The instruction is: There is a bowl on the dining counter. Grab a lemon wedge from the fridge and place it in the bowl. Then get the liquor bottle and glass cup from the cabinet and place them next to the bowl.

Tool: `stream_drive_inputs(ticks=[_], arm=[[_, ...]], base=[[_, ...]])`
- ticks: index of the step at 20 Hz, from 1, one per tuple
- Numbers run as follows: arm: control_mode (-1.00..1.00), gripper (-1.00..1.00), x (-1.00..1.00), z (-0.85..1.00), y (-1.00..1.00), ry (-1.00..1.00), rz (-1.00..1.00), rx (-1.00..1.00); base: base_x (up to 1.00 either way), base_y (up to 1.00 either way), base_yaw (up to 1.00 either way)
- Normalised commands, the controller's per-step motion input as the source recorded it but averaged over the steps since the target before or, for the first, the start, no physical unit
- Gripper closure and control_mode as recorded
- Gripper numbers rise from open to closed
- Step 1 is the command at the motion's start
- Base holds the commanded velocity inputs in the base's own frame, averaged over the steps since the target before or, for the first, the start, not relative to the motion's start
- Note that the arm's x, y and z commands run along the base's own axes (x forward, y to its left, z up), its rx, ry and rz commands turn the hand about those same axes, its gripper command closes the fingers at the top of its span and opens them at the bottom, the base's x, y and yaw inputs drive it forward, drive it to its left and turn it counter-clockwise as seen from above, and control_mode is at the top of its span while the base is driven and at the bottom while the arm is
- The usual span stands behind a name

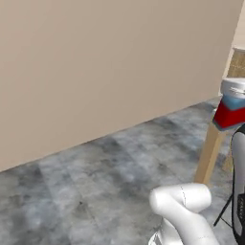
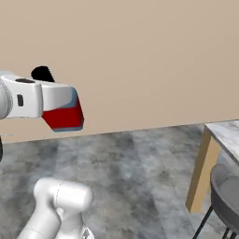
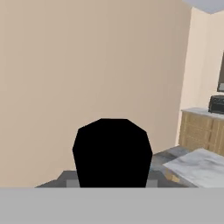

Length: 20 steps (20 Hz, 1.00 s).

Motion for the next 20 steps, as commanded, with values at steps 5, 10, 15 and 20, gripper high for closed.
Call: stream_drive_inputs(ticks=[5, 10, 15, 20], arm=[[1.0, 1.0, 0.0, 0.0, 0.0, 0.0, 0.0, 0.0], [1.0, 1.0, 0.0, 0.0, 0.0, 0.0, 0.0, 0.0], [1.0, 1.0, 0.0, 0.0, 0.0, 0.0, 0.0, 0.0], [1.0, 1.0, 0.0, 0.0, 0.0, 0.0, 0.0, 0.0]], base=[[0.77, 0.05, -0.64], [0.75, 0.18, -0.68], [0.81, 0.36, -0.68], [0.91, 0.51, -0.61]])
